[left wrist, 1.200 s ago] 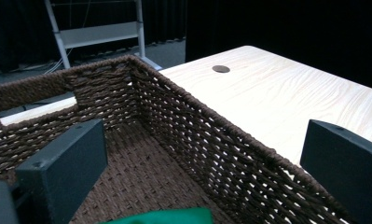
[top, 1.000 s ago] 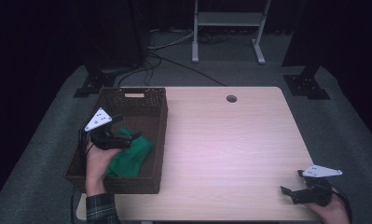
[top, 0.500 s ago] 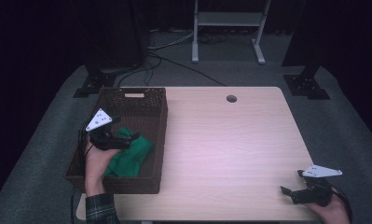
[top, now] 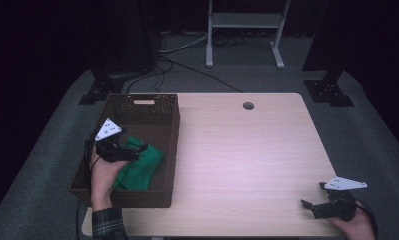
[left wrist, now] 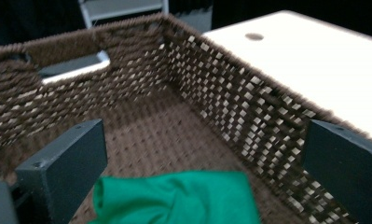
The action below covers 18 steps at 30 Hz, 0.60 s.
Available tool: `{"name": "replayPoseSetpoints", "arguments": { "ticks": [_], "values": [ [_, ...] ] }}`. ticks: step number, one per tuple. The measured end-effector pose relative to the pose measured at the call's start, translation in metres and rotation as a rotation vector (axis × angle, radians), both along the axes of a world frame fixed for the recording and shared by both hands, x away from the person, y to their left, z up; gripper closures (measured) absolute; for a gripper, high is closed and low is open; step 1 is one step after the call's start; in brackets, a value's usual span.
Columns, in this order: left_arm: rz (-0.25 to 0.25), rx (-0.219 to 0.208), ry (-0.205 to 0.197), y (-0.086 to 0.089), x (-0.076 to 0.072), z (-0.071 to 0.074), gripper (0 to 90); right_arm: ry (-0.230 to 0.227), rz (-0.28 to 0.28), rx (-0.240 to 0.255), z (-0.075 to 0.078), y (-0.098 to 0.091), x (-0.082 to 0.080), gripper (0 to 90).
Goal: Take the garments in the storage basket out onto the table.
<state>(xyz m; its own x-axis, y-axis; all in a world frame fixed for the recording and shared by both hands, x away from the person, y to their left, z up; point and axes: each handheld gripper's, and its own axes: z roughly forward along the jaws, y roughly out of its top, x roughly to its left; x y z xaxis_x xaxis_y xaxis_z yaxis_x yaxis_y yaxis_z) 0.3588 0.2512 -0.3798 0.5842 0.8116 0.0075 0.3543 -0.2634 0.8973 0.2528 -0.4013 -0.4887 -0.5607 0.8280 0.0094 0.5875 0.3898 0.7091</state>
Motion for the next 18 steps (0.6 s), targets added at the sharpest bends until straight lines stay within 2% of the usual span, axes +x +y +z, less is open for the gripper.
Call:
{"name": "replayPoseSetpoints", "arguments": {
  "ticks": [13, 18],
  "values": [
    [0.003, 0.05, 0.053, -0.0045, 0.0032, -0.0054, 0.0, 0.0, 0.0, 0.0, 0.0, 0.0, -0.0001, 0.0],
    [0.004, 0.081, 0.071, -0.0066, 0.0035, -0.007, 0.0, 0.0, 0.0, 0.0, -0.0001, 0.0001, -0.0002, 0.0]
  ]
}}
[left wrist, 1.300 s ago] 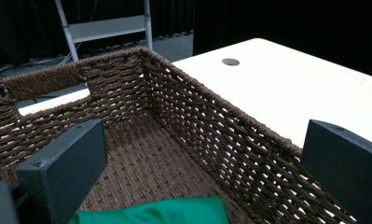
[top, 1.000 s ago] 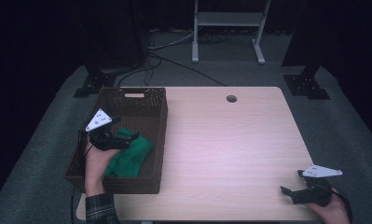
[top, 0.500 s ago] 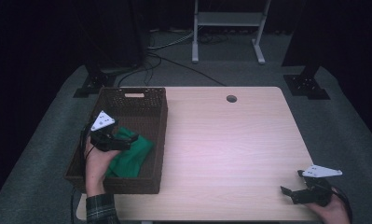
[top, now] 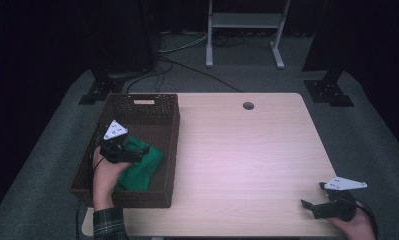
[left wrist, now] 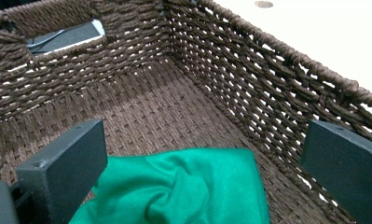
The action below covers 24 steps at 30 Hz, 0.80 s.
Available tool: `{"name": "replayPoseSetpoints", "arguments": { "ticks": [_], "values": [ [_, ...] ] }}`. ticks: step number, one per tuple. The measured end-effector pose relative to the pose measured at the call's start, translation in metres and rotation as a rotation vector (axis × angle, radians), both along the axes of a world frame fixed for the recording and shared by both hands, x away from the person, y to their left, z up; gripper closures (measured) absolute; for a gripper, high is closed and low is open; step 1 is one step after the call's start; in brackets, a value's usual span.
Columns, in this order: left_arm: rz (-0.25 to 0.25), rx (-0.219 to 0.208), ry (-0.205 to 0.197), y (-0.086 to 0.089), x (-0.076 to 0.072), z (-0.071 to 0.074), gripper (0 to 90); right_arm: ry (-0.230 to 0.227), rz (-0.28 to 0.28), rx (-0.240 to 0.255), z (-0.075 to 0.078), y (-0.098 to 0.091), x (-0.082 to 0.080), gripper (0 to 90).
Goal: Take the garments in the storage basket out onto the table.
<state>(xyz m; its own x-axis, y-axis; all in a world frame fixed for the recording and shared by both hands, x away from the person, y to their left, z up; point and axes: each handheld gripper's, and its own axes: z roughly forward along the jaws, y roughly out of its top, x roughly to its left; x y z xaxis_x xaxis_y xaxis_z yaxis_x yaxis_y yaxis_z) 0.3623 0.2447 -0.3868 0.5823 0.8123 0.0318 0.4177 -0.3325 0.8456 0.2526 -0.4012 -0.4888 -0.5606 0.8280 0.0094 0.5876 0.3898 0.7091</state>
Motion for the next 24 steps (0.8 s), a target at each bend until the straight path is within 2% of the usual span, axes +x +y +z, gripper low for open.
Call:
{"name": "replayPoseSetpoints", "arguments": {
  "ticks": [11, 24],
  "values": [
    [0.01, 0.018, 0.045, -0.0012, 0.0032, -0.0045, 0.0, 0.0, 0.001, 0.0, 0.0, 0.0001, -0.0002, 0.0],
    [0.037, 0.074, 0.115, -0.0034, 0.0082, -0.0102, 0.0, 0.001, 0.002, 0.001, 0.0, 0.0001, -0.0004, 0.0]
  ]
}}
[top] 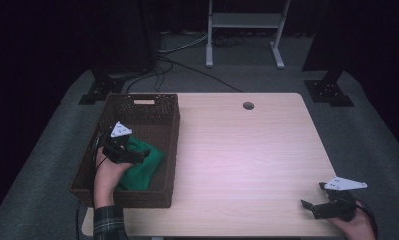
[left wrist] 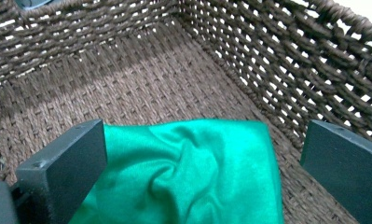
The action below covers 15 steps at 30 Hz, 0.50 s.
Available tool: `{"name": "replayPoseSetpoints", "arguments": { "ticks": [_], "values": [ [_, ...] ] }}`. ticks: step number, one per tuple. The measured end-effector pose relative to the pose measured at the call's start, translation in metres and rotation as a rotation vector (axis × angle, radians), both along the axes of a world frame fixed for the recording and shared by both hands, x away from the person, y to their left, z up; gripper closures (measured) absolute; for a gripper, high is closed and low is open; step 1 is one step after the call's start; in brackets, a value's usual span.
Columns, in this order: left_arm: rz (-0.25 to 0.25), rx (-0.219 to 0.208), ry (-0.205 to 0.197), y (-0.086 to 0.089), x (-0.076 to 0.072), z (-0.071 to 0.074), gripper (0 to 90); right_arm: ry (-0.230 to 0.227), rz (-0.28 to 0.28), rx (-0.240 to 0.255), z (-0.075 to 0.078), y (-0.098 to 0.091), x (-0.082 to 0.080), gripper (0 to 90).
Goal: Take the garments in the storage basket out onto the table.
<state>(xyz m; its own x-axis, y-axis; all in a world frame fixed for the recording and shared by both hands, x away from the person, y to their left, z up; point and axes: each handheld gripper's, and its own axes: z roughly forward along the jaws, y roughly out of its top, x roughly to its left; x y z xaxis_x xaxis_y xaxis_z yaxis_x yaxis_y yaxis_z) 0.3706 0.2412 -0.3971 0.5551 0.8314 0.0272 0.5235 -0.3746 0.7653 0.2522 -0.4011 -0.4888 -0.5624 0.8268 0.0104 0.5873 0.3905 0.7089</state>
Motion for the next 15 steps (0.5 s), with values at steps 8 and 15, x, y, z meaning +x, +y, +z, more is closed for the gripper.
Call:
{"name": "replayPoseSetpoints", "arguments": {
  "ticks": [8, 15],
  "values": [
    [0.002, 0.038, 0.034, -0.0024, 0.002, -0.0029, 0.0, 0.001, 0.0, -0.001, 0.0001, 0.0, 0.0, 0.0],
    [0.004, 0.064, 0.065, -0.0044, 0.0035, -0.0059, 0.0, 0.001, 0.0, 0.0, 0.0001, -0.0001, 0.0, 0.0]
  ]
}}
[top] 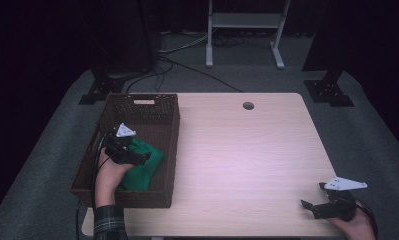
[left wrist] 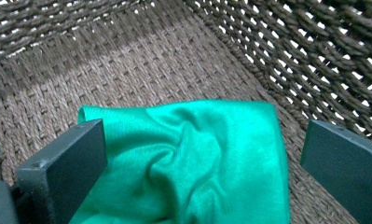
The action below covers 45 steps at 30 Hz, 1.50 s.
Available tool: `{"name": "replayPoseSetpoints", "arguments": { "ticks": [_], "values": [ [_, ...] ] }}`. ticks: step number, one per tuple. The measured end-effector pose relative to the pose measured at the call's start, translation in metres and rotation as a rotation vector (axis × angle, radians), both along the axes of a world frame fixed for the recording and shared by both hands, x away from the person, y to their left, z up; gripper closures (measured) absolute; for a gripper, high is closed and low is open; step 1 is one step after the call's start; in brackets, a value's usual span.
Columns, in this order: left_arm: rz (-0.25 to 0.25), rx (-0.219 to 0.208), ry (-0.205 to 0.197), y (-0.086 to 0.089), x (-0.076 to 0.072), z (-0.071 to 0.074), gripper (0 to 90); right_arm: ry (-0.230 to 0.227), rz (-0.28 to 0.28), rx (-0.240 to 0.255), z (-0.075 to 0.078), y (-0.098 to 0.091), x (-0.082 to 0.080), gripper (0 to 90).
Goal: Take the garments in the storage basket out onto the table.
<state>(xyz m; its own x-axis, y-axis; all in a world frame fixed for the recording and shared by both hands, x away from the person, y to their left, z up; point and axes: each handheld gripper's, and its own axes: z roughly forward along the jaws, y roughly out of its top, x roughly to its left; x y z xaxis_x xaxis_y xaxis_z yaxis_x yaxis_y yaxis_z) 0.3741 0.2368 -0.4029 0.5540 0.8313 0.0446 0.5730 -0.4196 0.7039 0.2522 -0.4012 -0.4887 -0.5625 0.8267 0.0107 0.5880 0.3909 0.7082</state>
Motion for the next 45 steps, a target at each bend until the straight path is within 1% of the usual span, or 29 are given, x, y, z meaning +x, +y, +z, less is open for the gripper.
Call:
{"name": "replayPoseSetpoints", "arguments": {
  "ticks": [6, 22, 27, 29, 35, 40, 45],
  "values": [
    [0.0, 0.016, 0.024, -0.001, 0.001, -0.002, 0.0, 0.0, 0.0, 0.0, 0.0, 0.0, 0.0, 0.0],
    [-0.004, 0.072, 0.121, -0.005, 0.005, -0.011, 0.0, 0.0, 0.0, 0.001, 0.0, 0.0, 0.0, 0.0],
    [-0.004, 0.083, 0.152, -0.007, 0.007, -0.014, 0.0, -0.001, 0.0, 0.001, 0.0, 0.0, 0.0, 0.0],
    [-0.006, 0.091, 0.16, -0.007, 0.007, -0.015, 0.0, -0.001, 0.0, 0.001, 0.0, 0.0, 0.0, 0.0],
    [-0.003, 0.09, 0.171, -0.007, 0.008, -0.016, 0.0, -0.001, 0.0, 0.001, 0.0, 0.0, 0.0, 0.0],
    [-0.001, 0.102, 0.194, -0.007, 0.008, -0.019, 0.0, -0.001, 0.0, 0.001, 0.0, 0.0, 0.0, 0.0],
    [0.001, 0.113, 0.207, -0.008, 0.009, -0.02, 0.0, 0.0, -0.001, 0.001, 0.0, 0.0, 0.0, 0.0]
  ]
}}
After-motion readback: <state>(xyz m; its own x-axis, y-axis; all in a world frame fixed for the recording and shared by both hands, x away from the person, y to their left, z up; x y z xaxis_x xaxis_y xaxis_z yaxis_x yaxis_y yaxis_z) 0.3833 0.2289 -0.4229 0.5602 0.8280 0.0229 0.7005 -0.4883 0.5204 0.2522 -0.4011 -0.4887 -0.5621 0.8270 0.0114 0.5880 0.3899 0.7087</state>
